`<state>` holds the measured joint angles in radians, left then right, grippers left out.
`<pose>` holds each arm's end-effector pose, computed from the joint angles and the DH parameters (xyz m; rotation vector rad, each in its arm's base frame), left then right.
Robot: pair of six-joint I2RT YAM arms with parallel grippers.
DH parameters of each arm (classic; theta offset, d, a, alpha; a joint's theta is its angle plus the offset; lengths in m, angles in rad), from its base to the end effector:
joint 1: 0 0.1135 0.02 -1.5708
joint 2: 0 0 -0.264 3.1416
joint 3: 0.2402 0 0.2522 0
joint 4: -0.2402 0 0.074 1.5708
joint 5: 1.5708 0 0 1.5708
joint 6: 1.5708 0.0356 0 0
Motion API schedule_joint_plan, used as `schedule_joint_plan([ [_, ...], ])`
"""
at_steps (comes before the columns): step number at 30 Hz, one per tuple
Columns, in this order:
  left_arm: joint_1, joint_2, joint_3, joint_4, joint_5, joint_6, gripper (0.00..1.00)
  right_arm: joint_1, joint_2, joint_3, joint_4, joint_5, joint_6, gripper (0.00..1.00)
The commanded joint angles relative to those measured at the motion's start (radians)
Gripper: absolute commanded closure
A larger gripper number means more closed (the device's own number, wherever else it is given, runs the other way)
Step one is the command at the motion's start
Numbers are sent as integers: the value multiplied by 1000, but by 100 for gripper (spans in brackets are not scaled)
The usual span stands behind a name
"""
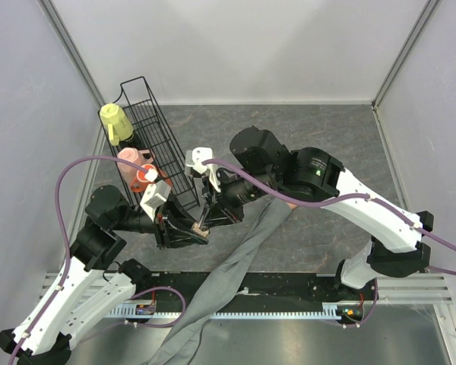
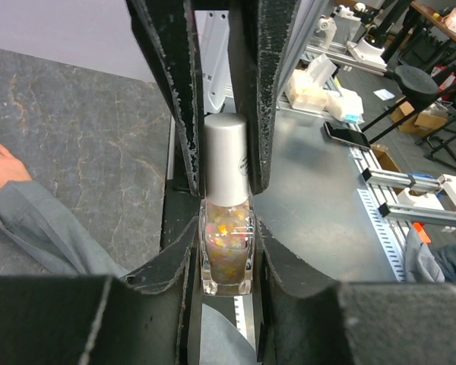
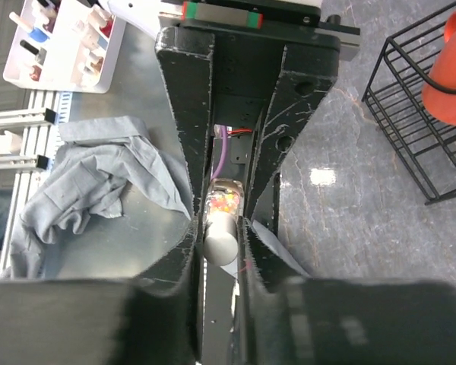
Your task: Paint the nails
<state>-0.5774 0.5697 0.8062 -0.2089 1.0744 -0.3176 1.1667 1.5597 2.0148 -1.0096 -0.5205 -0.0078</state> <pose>0.0773 -0.0877 0.3741 1.1160 1.3820 -1.4874 0.1016 0.2827 0.4838 -1.5412 1.7067 1.2005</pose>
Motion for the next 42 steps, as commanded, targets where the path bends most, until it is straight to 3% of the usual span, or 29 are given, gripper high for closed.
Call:
schedule_joint_plan([
  [1,5,2,47,14,-8,-23,98,-4,7,38,2,13,-8,97],
  [4,5,-13,54,-1,-132,21,98,-6,3,21,12,103,59,100],
  [7,5,-36,60,-9,-359,103,98,-7,-21,-37,86,299,178,100],
  [9,5,-27,60,19,-549,152,98,14,-58,-117,152,433,339,100],
  [10,5,-21,59,38,-595,181,98,34,-69,-135,195,552,400,100],
  [11,5,1,54,78,-655,192,98,95,-70,-146,192,781,537,100],
  [15,5,59,15,204,-682,224,98,211,-33,-161,72,1194,915,100],
  [19,4,104,1,250,-636,193,98,252,-3,-159,36,1289,996,100],
  [23,5,62,-41,250,-610,187,98,254,28,-88,11,1284,962,97],
  [24,5,52,-47,241,-608,186,98,254,30,-84,14,1281,929,82],
  [26,5,30,-48,215,-591,176,98,254,30,-71,16,1262,896,63],
  [27,5,25,-47,182,-582,175,98,252,27,-67,14,1249,873,43],
  [30,5,16,-24,97,-512,179,98,254,-6,-53,26,1208,780,17],
  [36,5,-19,11,-35,-323,160,98,228,-108,-54,39,1004,467,3],
  [41,5,-30,28,-67,-91,100,98,139,-182,-125,101,587,217,15],
  [42,5,-30,34,-69,-61,78,98,130,-194,-139,114,447,197,16],
])
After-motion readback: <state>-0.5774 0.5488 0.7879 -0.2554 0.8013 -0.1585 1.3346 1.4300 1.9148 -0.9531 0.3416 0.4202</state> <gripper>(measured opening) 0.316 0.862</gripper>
